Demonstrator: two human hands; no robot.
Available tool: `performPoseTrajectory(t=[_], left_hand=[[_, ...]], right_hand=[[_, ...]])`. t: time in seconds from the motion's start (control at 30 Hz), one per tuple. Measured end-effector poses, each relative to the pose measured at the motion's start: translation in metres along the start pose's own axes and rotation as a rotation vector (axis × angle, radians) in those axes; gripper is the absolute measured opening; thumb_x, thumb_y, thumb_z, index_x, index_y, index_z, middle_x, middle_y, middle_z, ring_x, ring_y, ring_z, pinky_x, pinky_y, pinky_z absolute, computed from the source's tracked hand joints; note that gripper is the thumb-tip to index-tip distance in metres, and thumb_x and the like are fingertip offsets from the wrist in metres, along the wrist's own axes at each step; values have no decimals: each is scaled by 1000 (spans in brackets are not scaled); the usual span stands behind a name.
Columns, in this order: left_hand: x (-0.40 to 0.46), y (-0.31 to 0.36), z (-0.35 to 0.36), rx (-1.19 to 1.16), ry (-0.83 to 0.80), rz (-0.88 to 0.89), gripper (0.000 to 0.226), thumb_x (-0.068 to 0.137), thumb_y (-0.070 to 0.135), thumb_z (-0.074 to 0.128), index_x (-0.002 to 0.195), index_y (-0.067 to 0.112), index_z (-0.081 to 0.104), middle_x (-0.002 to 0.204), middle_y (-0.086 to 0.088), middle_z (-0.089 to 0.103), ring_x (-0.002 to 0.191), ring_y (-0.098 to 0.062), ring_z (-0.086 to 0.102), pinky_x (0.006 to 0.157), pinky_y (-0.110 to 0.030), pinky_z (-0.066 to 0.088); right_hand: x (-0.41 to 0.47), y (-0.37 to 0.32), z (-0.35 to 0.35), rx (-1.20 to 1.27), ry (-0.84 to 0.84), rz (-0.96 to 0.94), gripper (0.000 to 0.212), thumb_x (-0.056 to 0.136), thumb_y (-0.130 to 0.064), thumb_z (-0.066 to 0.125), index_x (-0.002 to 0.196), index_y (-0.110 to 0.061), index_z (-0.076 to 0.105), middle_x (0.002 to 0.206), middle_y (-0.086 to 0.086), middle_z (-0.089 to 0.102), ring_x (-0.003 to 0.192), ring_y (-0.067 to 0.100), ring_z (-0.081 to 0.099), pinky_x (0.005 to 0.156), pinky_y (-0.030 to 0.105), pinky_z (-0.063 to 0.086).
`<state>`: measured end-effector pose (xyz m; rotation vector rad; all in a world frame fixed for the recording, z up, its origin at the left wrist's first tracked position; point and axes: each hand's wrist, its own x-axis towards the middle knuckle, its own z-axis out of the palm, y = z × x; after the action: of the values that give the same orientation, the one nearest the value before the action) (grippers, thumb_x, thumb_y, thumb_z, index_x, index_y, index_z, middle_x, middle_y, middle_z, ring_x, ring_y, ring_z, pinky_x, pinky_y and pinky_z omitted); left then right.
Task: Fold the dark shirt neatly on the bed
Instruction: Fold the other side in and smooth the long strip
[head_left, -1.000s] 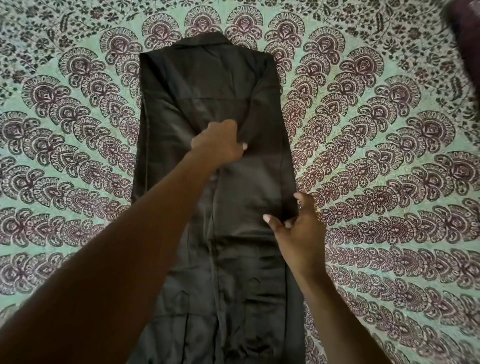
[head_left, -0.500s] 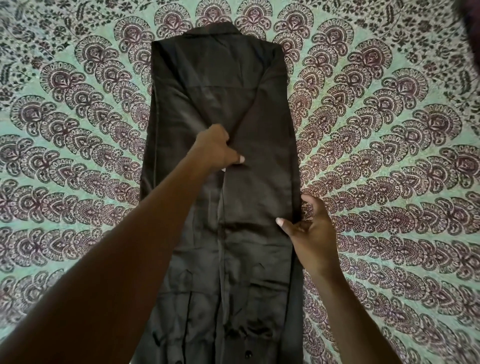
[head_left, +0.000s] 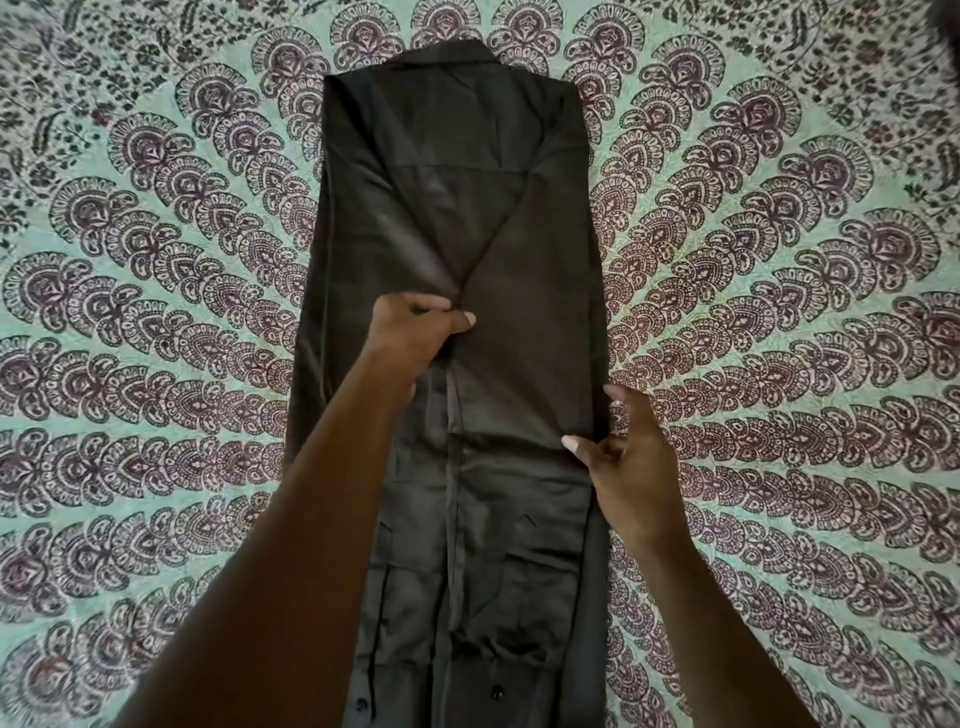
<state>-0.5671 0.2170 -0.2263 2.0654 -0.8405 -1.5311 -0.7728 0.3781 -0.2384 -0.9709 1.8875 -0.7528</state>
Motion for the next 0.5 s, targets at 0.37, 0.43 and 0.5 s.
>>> performPoseTrajectory(t=[0.37, 0.43, 0.5], left_hand=[[3, -4, 15, 39, 82, 33, 43, 64, 34, 96, 96, 27, 67, 105, 3, 74, 96, -17, 73, 90, -41, 63], [2, -7, 15, 28, 130, 94, 41, 68, 25, 95, 100, 25, 69, 102, 2, 74, 92, -15, 73, 88, -39, 63], [2, -15, 15, 26, 162, 171, 39, 73, 12, 91, 101, 25, 67, 94, 0, 73, 83, -11, 71, 88, -36, 63]], right_hand=[[-7, 8, -2, -38, -43, 25, 86, 84, -16, 87, 154, -30, 39, 81, -7, 75, 76, 3, 72, 68, 12, 54], [-8, 11, -1, -45, -36, 27, 87, 83, -15, 88, 153, -31, 40, 80, 0, 75, 75, 12, 73, 73, 25, 59], [-8, 13, -1, -58, -40, 30, 87, 83, -15, 88, 153, -32, 39, 78, 4, 75, 72, 14, 73, 73, 28, 60]])
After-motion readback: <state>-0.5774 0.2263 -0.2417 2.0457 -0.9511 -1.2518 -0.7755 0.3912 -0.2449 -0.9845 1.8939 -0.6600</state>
